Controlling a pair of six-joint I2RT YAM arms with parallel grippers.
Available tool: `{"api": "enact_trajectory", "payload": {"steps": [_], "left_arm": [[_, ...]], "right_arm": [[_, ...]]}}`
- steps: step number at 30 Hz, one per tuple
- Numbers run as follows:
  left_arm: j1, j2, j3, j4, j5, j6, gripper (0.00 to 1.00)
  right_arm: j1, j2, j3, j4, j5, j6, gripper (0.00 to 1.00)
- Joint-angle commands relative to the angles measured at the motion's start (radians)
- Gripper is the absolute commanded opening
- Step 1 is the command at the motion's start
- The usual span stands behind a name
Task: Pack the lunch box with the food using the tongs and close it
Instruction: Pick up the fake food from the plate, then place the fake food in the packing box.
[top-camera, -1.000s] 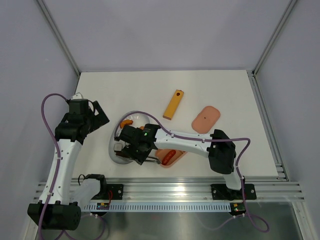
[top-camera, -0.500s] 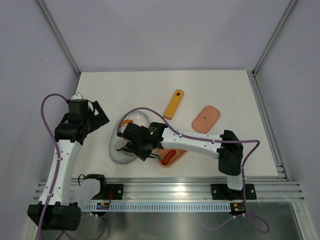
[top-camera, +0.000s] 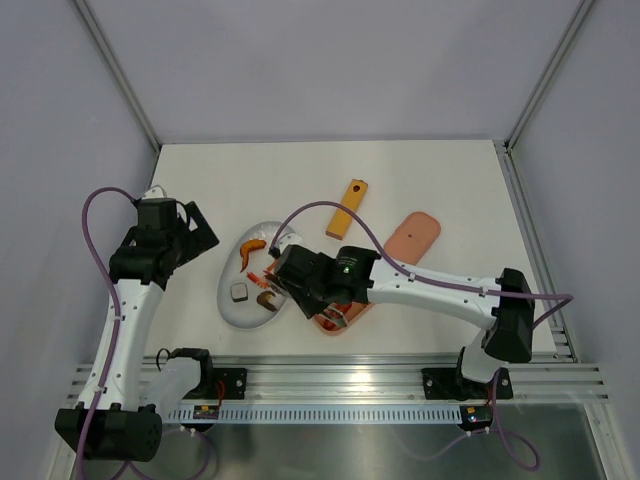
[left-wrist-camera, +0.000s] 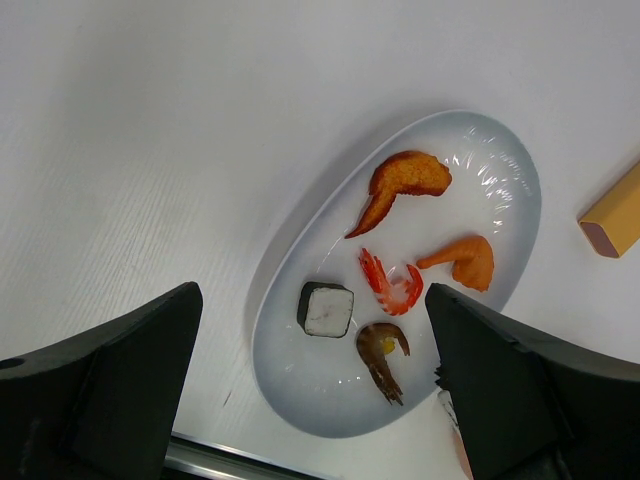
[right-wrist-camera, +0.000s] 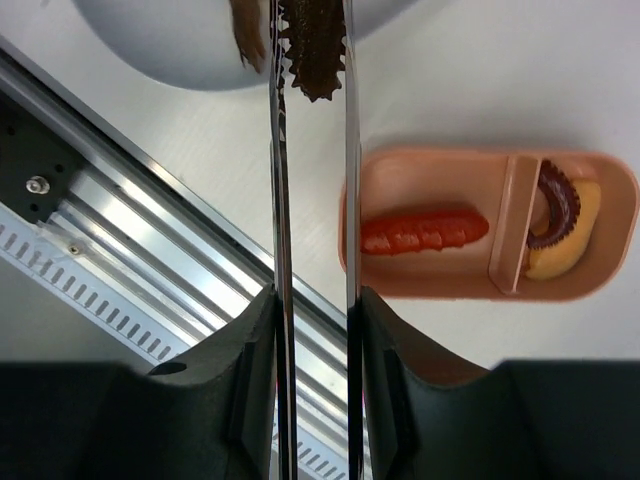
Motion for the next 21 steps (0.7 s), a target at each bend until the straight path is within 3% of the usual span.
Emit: {"api": "enact_trajectory", "payload": {"steps": [1, 11, 18, 21], "left_arm": [[0.003, -0.014, 0.011, 0.028, 0.005, 0.016, 0.99], [0.003, -0.001, 0.002, 0.05, 0.03, 0.013, 0.99], [0.005, 0.0, -0.017, 0.068, 0.05, 0.008, 0.99], [0.003, 0.0, -0.033, 0.08, 0.063, 0.001, 0.99]], "right_arm": [[0.005, -0.11, -0.06, -0.05, 0.071, 0.181, 0.23], [0.005, -0.285, -0.206, -0.124, 0.137, 0.564, 0.23], [0.005, -0.336, -0.258, -0.179, 0.149, 0.742, 0.22], [0.005, -0.351, -0.315, -0.124, 0.108, 0.804, 0.2]]}}
